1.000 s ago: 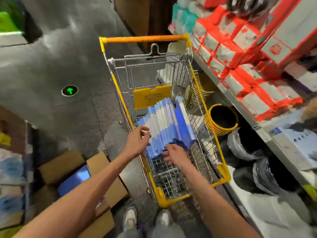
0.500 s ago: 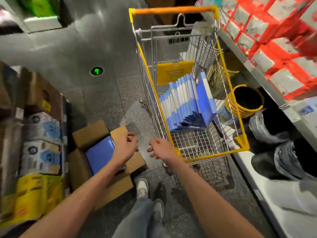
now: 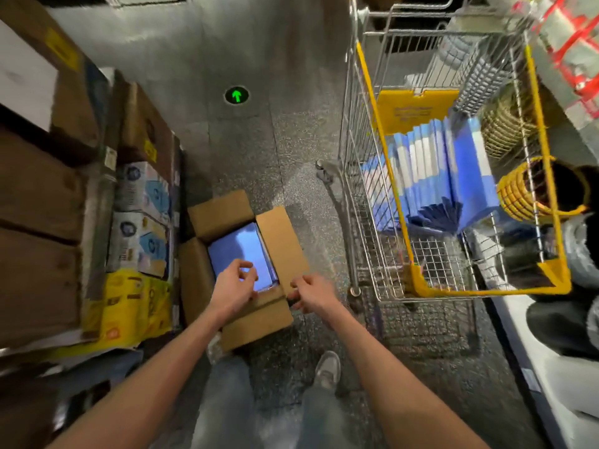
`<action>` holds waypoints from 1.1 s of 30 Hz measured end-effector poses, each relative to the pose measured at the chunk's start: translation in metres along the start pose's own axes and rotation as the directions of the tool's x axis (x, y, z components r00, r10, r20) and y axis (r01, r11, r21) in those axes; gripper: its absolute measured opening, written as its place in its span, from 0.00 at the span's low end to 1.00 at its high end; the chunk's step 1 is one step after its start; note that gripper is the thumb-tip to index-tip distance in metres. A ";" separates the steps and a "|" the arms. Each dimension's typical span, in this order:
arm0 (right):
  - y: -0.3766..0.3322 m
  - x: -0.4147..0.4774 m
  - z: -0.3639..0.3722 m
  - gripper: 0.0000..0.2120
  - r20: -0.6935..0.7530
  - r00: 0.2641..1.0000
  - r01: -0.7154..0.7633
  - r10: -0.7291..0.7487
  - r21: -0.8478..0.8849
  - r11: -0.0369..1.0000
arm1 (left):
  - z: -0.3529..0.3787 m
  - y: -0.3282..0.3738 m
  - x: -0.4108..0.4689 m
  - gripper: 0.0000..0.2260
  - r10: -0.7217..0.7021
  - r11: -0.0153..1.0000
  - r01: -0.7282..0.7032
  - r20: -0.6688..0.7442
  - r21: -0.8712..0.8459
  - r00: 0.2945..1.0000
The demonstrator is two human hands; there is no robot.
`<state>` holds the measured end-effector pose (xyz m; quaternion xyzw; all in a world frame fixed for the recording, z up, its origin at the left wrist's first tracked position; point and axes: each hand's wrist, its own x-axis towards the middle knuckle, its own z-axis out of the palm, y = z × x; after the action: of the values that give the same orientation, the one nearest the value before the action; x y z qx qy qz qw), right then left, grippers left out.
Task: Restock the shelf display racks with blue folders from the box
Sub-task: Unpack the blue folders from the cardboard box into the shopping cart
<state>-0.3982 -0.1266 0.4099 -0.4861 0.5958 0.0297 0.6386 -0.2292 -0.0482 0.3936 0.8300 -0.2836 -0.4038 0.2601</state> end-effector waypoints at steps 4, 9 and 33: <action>-0.023 0.025 0.053 0.15 -0.002 0.999 -0.041 0.041 -0.044 0.998 | -0.033 -0.032 0.040 0.08 -0.017 0.998 0.020 0.051 -0.056 0.999; -0.042 0.052 0.105 0.19 -0.089 0.988 -0.138 0.129 -0.102 0.985 | -0.065 -0.072 0.099 0.10 -0.056 0.996 0.066 0.142 -0.062 0.988; 0.103 0.374 0.188 0.15 -0.018 0.973 -0.225 0.230 -0.296 0.928 | 0.048 -0.262 0.315 0.10 -0.378 0.893 0.397 0.124 -0.213 0.917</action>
<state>-0.2166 -0.1512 0.0200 -0.5036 0.6316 0.1965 0.5558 -0.0382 -0.0876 0.0301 0.8168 -0.0728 -0.5105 0.2587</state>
